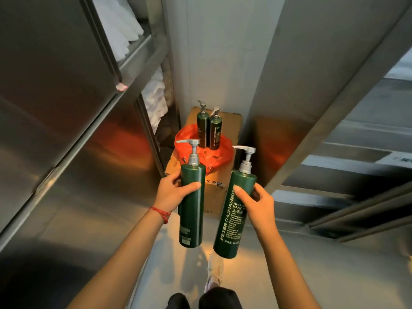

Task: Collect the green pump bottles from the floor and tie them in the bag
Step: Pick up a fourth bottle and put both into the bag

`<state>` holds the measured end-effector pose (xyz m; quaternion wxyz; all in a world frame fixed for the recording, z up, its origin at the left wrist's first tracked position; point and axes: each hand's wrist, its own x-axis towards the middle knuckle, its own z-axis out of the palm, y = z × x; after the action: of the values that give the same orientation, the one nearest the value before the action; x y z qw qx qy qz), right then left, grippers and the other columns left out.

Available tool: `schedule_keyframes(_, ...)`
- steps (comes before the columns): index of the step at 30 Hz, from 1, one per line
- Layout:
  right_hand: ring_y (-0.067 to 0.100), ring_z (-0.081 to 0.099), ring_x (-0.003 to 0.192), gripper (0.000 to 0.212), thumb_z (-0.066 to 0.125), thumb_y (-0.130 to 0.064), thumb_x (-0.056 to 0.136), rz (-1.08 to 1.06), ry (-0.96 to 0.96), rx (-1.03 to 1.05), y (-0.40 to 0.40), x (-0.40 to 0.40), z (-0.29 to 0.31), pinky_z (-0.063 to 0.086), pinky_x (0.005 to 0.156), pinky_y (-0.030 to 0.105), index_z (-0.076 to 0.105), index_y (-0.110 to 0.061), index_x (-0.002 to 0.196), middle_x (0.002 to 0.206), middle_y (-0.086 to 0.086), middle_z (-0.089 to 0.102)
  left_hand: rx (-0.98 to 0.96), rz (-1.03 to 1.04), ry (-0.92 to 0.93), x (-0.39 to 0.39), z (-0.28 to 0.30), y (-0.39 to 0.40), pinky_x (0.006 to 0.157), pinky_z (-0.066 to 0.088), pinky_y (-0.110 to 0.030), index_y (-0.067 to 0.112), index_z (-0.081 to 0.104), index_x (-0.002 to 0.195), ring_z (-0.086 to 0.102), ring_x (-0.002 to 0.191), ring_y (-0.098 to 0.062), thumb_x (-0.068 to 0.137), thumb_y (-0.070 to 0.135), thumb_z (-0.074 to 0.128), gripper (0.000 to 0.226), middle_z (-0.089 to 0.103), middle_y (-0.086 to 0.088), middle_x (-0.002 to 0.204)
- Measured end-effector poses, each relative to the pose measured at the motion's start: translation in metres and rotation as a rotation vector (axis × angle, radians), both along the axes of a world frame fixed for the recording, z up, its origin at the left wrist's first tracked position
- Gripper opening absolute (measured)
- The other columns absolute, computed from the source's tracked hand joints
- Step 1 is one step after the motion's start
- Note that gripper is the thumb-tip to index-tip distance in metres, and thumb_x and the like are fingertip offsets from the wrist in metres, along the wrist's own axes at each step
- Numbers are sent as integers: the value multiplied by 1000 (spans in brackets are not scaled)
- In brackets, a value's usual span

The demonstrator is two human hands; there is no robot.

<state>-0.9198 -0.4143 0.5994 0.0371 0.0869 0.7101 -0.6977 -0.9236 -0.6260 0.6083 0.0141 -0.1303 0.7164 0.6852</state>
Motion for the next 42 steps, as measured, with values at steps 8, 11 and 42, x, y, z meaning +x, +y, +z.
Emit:
schedule_keyframes(8, -6, 63, 73, 22, 75, -20, 73, 51, -7, 95, 2, -116, 0, 44, 62, 5, 63, -29, 88, 87, -10, 68, 0, 43, 30, -104, 0, 4, 64, 51, -11, 31, 62, 94, 62, 92, -15, 66, 4, 76, 41, 64, -3, 102)
schedule_keyframes(11, -6, 64, 80, 25, 75, -21, 73, 67, 15, 80, -3, -144, -4, 45, 64, 3, 64, -28, 95, 90, -14, 69, -4, 48, 37, -134, -3, -1, 64, 50, -9, 28, 62, 99, 63, 84, -3, 66, 3, 76, 44, 65, 6, 97)
schedule_keyframes(42, -12, 57, 97, 63, 82, -27, 62, -113, -59, 280, -78, -286, -99, 44, 81, 6, 47, -27, 115, 102, -21, 60, -66, -116, -44, -316, -115, -58, 92, 48, -42, 47, 54, 103, 58, 110, -18, 48, 29, 81, 64, 63, 3, 112)
